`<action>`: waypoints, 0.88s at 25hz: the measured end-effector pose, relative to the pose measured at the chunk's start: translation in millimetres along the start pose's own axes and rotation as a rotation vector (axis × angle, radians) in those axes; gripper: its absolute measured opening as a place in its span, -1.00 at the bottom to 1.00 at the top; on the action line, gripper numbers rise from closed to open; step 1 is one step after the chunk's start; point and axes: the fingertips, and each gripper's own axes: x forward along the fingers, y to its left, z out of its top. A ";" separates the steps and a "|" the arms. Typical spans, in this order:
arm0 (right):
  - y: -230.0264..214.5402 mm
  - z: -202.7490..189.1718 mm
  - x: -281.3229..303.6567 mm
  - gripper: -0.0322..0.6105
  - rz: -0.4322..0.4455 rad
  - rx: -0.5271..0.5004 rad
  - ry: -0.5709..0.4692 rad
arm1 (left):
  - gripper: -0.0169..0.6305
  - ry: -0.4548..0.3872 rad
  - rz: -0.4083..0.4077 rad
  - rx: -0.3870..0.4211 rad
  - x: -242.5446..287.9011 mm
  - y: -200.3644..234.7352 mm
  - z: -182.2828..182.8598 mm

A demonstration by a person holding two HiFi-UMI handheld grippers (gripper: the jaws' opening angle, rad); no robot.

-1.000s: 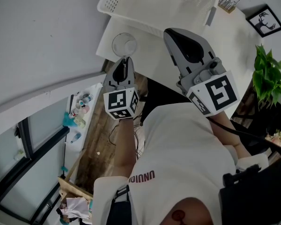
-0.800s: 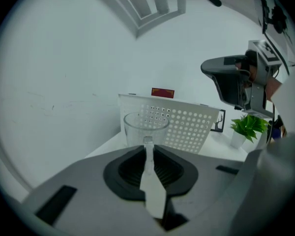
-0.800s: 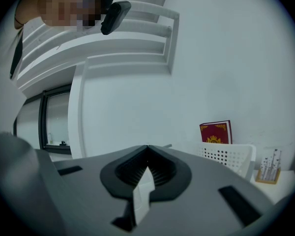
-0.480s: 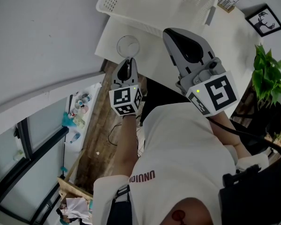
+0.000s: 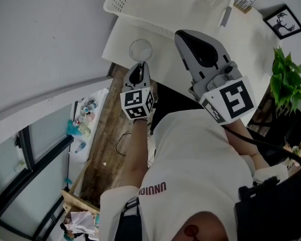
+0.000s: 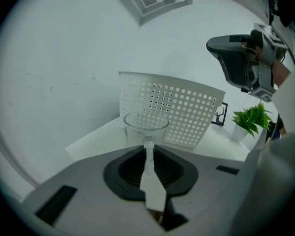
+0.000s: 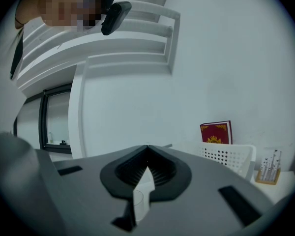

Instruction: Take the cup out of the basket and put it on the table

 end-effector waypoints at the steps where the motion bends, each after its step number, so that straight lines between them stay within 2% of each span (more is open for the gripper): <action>1: -0.1 0.1 0.0 -0.85 0.000 -0.001 0.000 | -0.82 0.004 0.001 0.001 1.1 0.0 -1.8; 22: -0.1 -1.9 2.1 -0.85 0.000 0.000 0.011 | -0.82 0.037 0.003 0.000 11.5 -3.5 -19.2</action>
